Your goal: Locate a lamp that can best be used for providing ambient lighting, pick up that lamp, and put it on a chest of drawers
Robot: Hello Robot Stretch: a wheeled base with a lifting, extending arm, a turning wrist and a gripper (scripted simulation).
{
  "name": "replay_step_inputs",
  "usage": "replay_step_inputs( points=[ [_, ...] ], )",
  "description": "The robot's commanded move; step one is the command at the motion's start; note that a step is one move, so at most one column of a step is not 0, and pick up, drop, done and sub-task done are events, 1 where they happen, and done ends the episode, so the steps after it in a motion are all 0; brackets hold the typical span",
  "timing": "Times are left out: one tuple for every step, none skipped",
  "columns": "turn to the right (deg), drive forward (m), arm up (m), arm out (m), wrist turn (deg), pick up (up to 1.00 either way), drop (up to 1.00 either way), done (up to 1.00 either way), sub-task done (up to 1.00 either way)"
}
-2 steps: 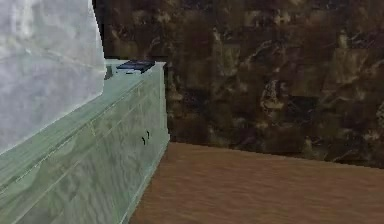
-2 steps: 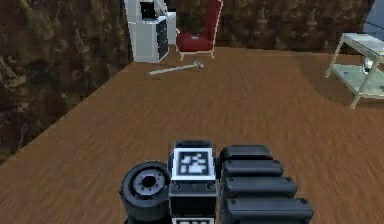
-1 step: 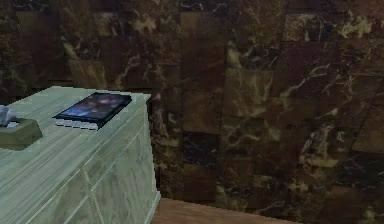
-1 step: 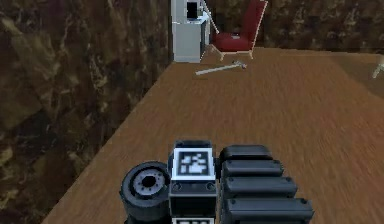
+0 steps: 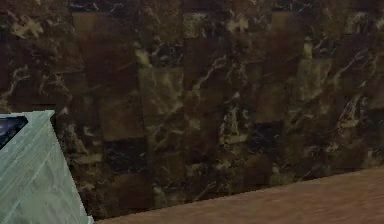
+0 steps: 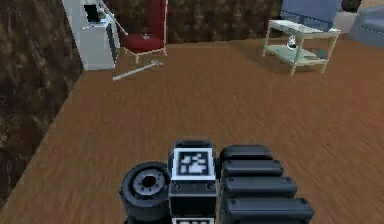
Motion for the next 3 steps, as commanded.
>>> replay_step_inputs(
  points=[
    [-27.0,0.0,0.0,0.0,0.0,0.0,0.0,0.0,0.0],
    [21.0,0.0,0.0,0.0,0.0,0.0,0.0,0.0,0.0],
    [-3.0,0.0,0.0,0.0,0.0,0.0,0.0,0.0,0.0]
  ],
)
